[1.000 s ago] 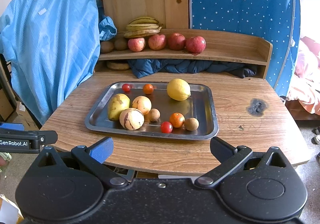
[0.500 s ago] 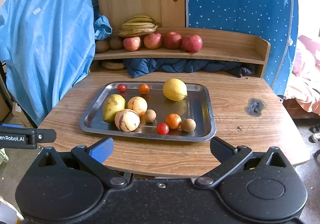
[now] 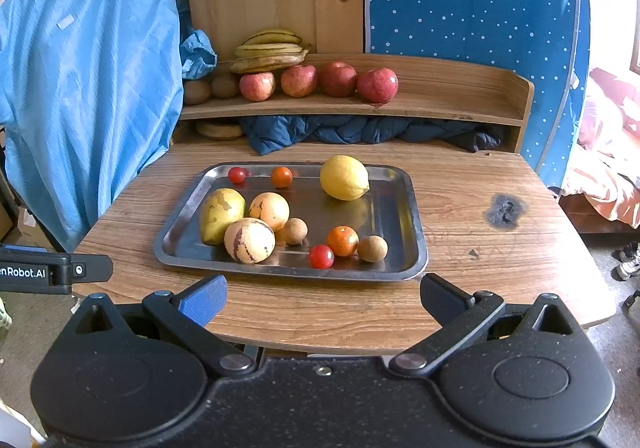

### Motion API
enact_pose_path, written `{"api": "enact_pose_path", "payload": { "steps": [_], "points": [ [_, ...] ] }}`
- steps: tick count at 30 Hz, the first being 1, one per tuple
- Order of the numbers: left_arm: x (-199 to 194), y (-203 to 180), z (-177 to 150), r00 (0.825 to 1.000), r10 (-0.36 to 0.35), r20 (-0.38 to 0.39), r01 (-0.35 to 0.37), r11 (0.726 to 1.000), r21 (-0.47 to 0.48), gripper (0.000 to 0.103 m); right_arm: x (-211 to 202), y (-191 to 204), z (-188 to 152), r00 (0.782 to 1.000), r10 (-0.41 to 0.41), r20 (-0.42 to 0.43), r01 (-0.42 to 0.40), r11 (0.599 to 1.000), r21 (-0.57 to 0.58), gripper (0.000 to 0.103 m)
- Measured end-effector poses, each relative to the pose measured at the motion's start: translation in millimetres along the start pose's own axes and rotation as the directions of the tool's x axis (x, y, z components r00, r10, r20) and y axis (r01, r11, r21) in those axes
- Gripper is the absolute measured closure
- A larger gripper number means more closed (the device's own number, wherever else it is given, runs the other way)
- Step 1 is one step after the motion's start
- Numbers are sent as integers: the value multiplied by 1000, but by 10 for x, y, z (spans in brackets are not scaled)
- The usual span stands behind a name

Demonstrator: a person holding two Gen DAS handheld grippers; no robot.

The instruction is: Organize fruits

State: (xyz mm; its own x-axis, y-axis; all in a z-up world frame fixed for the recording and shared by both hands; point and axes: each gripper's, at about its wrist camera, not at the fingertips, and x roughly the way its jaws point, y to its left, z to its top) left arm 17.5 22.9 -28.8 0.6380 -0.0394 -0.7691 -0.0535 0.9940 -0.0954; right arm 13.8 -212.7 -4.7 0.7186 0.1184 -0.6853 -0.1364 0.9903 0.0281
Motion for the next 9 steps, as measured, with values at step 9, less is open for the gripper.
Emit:
{"api": "enact_pose_path", "payload": {
  "steps": [9],
  "points": [
    [-11,20,3,1000,-20,18,20,1000,-2,1,-1,4,0,1000,1,0,-1,1000,-2,1]
  ]
}}
